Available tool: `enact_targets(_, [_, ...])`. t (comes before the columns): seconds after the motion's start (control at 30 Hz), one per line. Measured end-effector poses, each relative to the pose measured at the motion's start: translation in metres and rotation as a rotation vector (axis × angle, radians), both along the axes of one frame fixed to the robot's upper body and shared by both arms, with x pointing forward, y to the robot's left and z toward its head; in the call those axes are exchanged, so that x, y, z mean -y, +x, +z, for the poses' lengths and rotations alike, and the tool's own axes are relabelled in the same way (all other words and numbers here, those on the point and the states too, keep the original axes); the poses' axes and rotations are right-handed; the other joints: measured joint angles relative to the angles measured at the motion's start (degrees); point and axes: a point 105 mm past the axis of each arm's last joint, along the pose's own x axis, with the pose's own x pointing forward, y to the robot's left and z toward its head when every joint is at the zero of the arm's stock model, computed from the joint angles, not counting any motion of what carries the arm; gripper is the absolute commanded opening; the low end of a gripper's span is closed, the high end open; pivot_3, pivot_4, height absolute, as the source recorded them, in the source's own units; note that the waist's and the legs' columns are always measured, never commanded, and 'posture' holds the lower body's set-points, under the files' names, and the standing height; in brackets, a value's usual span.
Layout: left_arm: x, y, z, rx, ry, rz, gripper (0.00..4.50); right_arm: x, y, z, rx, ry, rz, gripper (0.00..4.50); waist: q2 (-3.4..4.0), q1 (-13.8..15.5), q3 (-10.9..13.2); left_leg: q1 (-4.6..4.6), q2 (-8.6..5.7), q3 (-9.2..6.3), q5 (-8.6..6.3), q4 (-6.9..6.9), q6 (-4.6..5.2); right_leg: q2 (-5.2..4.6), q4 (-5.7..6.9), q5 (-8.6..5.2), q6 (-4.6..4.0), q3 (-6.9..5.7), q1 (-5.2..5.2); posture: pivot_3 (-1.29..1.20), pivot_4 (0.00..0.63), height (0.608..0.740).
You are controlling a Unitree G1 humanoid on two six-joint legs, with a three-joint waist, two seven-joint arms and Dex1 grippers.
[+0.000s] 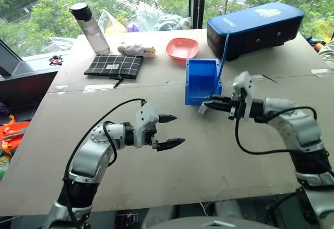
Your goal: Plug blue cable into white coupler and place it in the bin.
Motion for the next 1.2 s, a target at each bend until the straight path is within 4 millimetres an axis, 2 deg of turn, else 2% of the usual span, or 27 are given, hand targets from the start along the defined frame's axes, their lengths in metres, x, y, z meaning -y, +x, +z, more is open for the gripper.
enact_targets(0.07, [-0.002, -0.005, 0.007, 0.023, -0.045, 0.087, 4.46, -0.006, 0.019, 0.022, -0.025, 0.02, -0.024, 0.0, 0.0, -0.12, 0.05, 0.02, -0.01, 0.12, 0.0, -0.02, 0.0, -0.01, -0.02, 0.02, -0.04, 0.08, 0.0, 0.0, 0.15, 0.74])
enact_targets(0.13, [-0.001, -0.008, 0.01, 0.035, -0.079, 0.154, 4.46, -0.003, 0.049, 0.04, -0.081, 0.035, -0.113, 0.0, 0.0, -0.12, 0.13, 0.01, -0.02, 0.15, 0.0, -0.04, 0.0, 0.0, -0.03, 0.05, -0.08, 0.07, -0.01, 0.0, 0.15, 0.74])
enact_targets(0.2, [-0.005, -0.008, 0.012, 0.046, -0.081, 0.2, 4.46, -0.002, 0.064, 0.047, -0.112, 0.038, -0.152, 0.0, -0.05, 0.21, 0.13, -0.02, 0.02, 0.17, 0.0, -0.05, -0.01, 0.02, -0.07, 0.04, -0.09, -0.11, -0.01, 0.0, 0.15, 0.74])
enact_targets(0.27, [-0.011, -0.006, 0.016, 0.068, -0.08, 0.253, 4.46, -0.002, 0.084, 0.036, -0.179, -0.015, -0.201, 0.0, -0.05, 0.24, 0.14, -0.05, 0.03, 0.22, 0.0, -0.1, -0.01, 0.02, -0.11, 0.04, -0.1, -0.15, -0.01, 0.0, 0.15, 0.74])
enact_targets(0.3, [-0.012, -0.006, 0.018, 0.08, -0.081, 0.272, 4.5, -0.001, 0.093, 0.025, -0.217, -0.048, -0.223, 0.93, -0.05, 0.16, 0.14, -0.07, 0.01, 0.25, 0.0, -0.09, -0.01, -0.02, -0.13, 0.04, -0.1, -0.14, -0.02, 0.0, 0.15, 0.74])
enact_targets(0.33, [-0.013, -0.006, 0.018, 0.083, -0.084, 0.281, 4.5, 0.001, 0.097, 0.018, -0.241, -0.067, -0.238, 1.15, -0.03, 0.17, 0.14, -0.08, 0.01, 0.27, 0.0, -0.1, -0.01, -0.02, -0.16, 0.04, -0.1, -0.11, -0.02, 0.0, 0.15, 0.74])
enact_targets(0.37, [-0.014, -0.006, 0.019, 0.087, -0.09, 0.301, 4.5, 0.003, 0.101, 0.005, -0.287, -0.091, -0.25, 1.67, -0.02, 0.04, 0.17, -0.1, -0.01, 0.26, 0.0, -0.09, -0.01, -0.05, -0.18, 0.04, -0.1, -0.08, -0.02, 0.0, 0.15, 0.74])
enact_targets(0.43, [-0.014, -0.005, 0.019, 0.093, -0.1, 0.327, 4.5, 0.007, 0.106, -0.007, -0.334, -0.113, -0.26, 2.62, -0.02, -0.15, 0.18, -0.13, -0.02, 0.24, 0.0, -0.08, -0.01, -0.1, -0.18, 0.04, -0.09, -0.04, -0.08, 0.0, 0.15, 0.74])
enact_targets(0.53, [-0.013, -0.007, 0.02, 0.104, -0.114, 0.35, 4.5, 0.011, 0.109, -0.002, -0.313, -0.122, -0.253, 4.11, 0.0, -0.32, 0.19, -0.13, -0.02, 0.22, 0.0, -0.09, -0.01, -0.14, -0.15, 0.04, -0.09, -0.07, -0.12, 0.0, 0.15, 0.74])
enact_targets(0.57, [-0.012, -0.008, 0.02, 0.104, -0.119, 0.356, 4.5, 0.015, 0.109, 0.004, -0.283, -0.117, -0.246, 4.37, 0.0, -0.29, 0.19, -0.13, -0.03, 0.21, 0.0, -0.09, -0.01, -0.14, -0.14, 0.04, -0.09, -0.09, -0.12, 0.0, 0.15, 0.74])
enact_targets(0.6, [-0.012, -0.008, 0.019, 0.1, -0.12, 0.36, 4.5, 0.017, 0.109, 0.006, -0.271, -0.116, -0.244, 4.37, 0.0, -0.25, 0.19, -0.13, -0.03, 0.21, 0.0, -0.09, -0.01, -0.14, -0.14, 0.04, -0.09, -0.09, -0.12, 0.0, 0.15, 0.74])
enact_targets(0.73, [-0.012, -0.01, 0.015, 0.09, -0.122, 0.37, 4.5, 0.034, 0.097, 0.021, -0.154, -0.029, -0.212, 4.37, -0.01, 0.07, 0.19, -0.17, -0.04, 0.17, 0.0, -0.07, -0.01, -0.15, -0.14, 0.04, -0.09, -0.19, -0.1, 0.0, 0.15, 0.74])
enact_targets(0.87, [-0.012, -0.011, 0.017, 0.08, -0.146, 0.359, 4.5, 0.056, 0.054, 0.027, -0.02, 0.089, -0.163, 4.37, 0.01, 0.65, 0.2, -0.2, -0.03, 0.15, 0.0, -0.08, -0.01, -0.23, -0.15, 0.04, -0.08, -0.2, -0.11, 0.0, 0.15, 0.74])
enact_targets(0.97, [-0.014, -0.012, 0.017, 0.064, -0.146, 0.353, 4.5, 0.068, 0.021, 0.029, 0.086, 0.088, -0.168, 4.37, 0.05, 0.67, 0.21, -0.09, -0.02, 0.24, 0.0, -0.06, 0.0, -0.22, -0.07, 0.04, -0.07, -0.1, -0.1, 0.0, 0.15, 0.74])
enact_targets(1.0, [-0.013, -0.014, 0.016, 0.048, -0.143, 0.328, 4.5, 0.077, 0.006, 0.028, 0.134, 0.061, -0.184, 4.37, 0.04, 0.83, 0.21, -0.11, -0.02, 0.26, 0.0, -0.07, 0.0, -0.21, -0.07, 0.04, -0.07, -0.12, -0.1, 0.0, 0.15, 0.74])
enact_targets(1.2, [-0.038, -0.033, 0.006, -0.041, -0.052, 0.303, 4.5, 0.131, -0.064, -0.035, 0.016, -0.111, -0.253, 4.37, -0.01, 1.47, 0.25, -0.04, -0.02, 0.37, -0.02, -0.04, 0.03, -0.18, -0.13, 0.02, -0.06, -0.19, 0.08, 0.0, 0.15, 0.74])
